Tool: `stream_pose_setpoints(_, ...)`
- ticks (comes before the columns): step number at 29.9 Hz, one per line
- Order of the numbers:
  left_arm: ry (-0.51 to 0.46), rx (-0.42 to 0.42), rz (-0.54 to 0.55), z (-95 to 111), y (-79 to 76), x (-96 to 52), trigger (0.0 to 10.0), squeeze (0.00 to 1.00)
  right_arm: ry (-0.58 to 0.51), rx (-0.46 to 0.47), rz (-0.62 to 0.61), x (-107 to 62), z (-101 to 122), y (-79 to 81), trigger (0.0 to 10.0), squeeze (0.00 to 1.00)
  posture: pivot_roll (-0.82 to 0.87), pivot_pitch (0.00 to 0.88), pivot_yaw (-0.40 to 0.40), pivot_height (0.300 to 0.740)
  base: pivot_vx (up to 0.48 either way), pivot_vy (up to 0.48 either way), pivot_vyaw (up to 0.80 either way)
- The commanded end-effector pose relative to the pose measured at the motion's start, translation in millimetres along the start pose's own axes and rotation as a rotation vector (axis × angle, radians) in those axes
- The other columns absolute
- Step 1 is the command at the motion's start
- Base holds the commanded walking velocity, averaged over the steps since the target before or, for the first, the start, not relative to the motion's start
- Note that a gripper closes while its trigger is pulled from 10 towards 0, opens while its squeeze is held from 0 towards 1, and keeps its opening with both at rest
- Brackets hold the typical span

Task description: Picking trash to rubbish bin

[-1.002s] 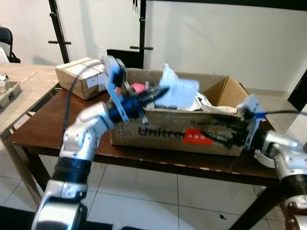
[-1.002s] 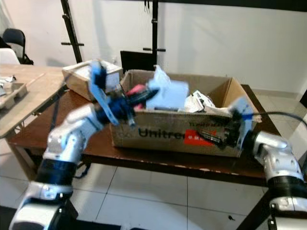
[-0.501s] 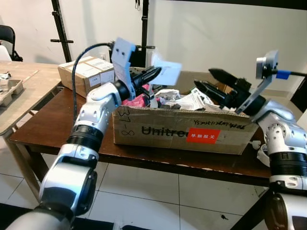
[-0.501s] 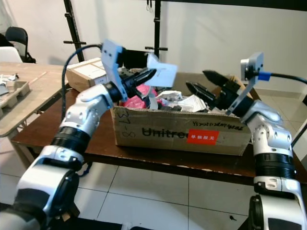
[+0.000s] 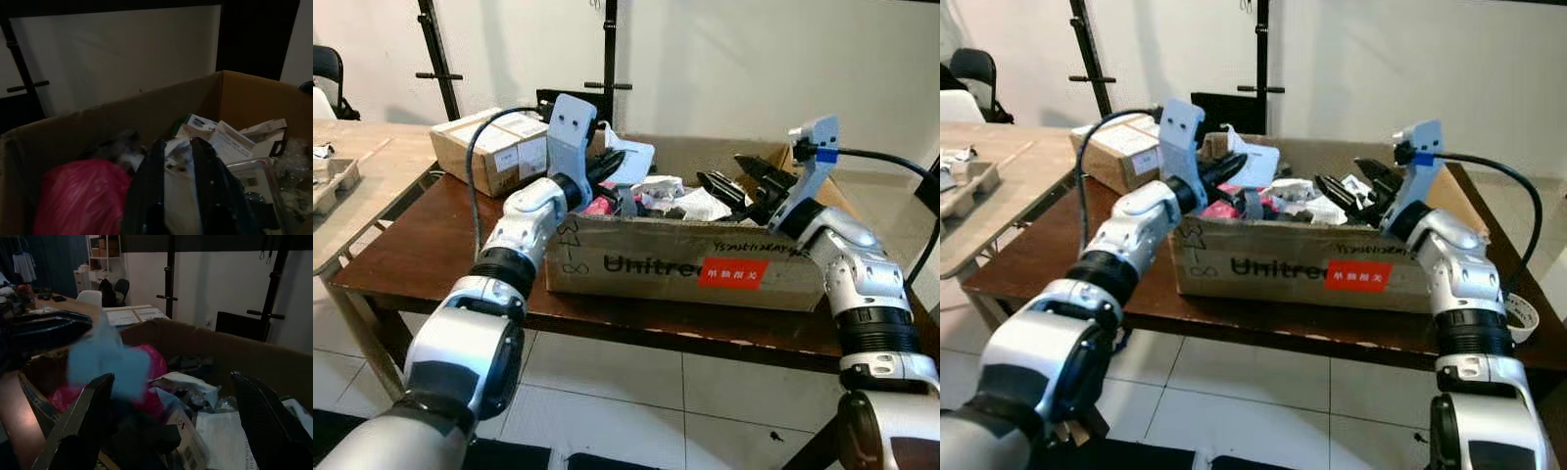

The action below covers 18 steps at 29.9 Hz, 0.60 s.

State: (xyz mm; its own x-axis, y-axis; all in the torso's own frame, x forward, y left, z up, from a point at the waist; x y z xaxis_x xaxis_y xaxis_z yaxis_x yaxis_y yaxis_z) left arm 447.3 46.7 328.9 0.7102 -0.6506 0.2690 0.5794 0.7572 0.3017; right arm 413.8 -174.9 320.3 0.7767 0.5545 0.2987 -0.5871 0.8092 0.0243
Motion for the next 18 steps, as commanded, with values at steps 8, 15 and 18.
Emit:
stream_pose_setpoints(8, -0.067, 0.036, 0.036, 16, 8.2, 1.9, 10.0, 1.00, 0.005, -0.020, -0.034, 3.1, -2, -1.3, 10.0, 0.00, 0.00, 0.115, 0.020, 0.740, 0.000, 0.000, 0.00)
stream_pose_setpoints(15, -0.216, -0.039, 0.216, 46, 40.1, -6.1, 10.0, 0.00, -0.018, -0.019, -0.092, 2.9, 2, -9.6, 10.0, 0.00, 0.00, 0.119, 0.012, 0.740, 0.000, 0.000, 0.00)
stream_pose_setpoints(18, -0.333, -0.187, 0.170, 61, 41.2, -7.9, 10.0, 0.00, -0.032, -0.011, -0.106, 2.3, 4, -11.6, 10.0, 0.00, 0.00, 0.119, 0.011, 0.740, 0.000, 0.000, 0.00)
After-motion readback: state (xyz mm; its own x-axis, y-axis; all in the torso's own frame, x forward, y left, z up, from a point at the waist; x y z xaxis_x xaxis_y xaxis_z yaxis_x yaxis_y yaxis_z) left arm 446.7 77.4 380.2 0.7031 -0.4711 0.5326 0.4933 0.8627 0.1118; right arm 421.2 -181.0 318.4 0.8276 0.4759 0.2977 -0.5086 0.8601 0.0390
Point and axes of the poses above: a point about 5 cm out from each wrist's last joint towards the gripper, its own x axis pointing out of the wrist towards the gripper, its own z axis along the axis of the wrist's last joint, y = z × x, the point moved 5 cm from there along x, pointing out of the wrist towards the gripper, and after that the axes turned 8 degrees about x, right-handed, at the moved point
